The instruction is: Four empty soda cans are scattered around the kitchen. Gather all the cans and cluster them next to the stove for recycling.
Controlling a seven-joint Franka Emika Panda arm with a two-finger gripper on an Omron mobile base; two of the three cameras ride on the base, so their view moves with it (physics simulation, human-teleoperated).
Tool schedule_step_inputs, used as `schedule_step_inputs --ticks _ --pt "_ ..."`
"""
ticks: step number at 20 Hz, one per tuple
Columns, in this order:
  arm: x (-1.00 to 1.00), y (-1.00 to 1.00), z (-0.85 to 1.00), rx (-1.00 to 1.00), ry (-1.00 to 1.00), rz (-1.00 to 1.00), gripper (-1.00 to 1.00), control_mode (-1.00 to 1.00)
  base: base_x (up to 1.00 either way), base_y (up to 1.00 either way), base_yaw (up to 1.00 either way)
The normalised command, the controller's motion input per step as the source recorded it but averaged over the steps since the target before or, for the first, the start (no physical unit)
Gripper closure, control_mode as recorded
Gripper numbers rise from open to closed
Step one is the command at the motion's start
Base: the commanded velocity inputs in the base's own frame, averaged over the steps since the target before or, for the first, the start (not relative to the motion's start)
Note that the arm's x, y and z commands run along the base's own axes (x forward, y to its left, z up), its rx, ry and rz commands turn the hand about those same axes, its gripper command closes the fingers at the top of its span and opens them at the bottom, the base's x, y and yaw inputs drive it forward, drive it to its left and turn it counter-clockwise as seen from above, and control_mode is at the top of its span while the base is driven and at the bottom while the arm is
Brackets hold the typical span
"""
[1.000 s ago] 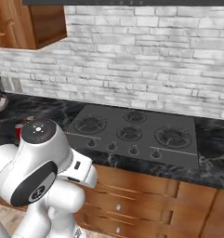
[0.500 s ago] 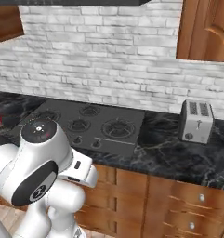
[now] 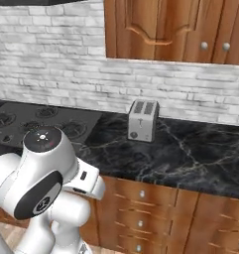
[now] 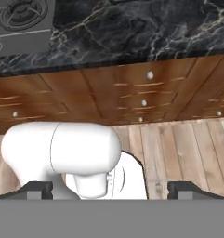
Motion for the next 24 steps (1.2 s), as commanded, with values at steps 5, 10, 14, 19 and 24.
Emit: schedule_step_inputs --ticks 5,10,14,19,24 --pt "0.0 0.0 0.0 0.0 0.0 0.0 -1.0 1.0 0.0 -1.0 -0.31" --pt "0.0 0.0 0.0 0.0 0.0 0.0 -1.0 1.0 -0.09 -1.0 -0.35" --pt "0.0 0.0 0.0 0.0 0.0 0.0 -1.0 1.0 -0.14 -1.0 -0.36" --pt "0.0 0.0 0.0 0.0 0.0 0.0 -1.0 1.0 -0.07 -0.99 -0.42" --pt "0.0 0.0 0.0 0.0 0.0 0.0 -1.0 1.0 -0.02 -0.99 -0.43"
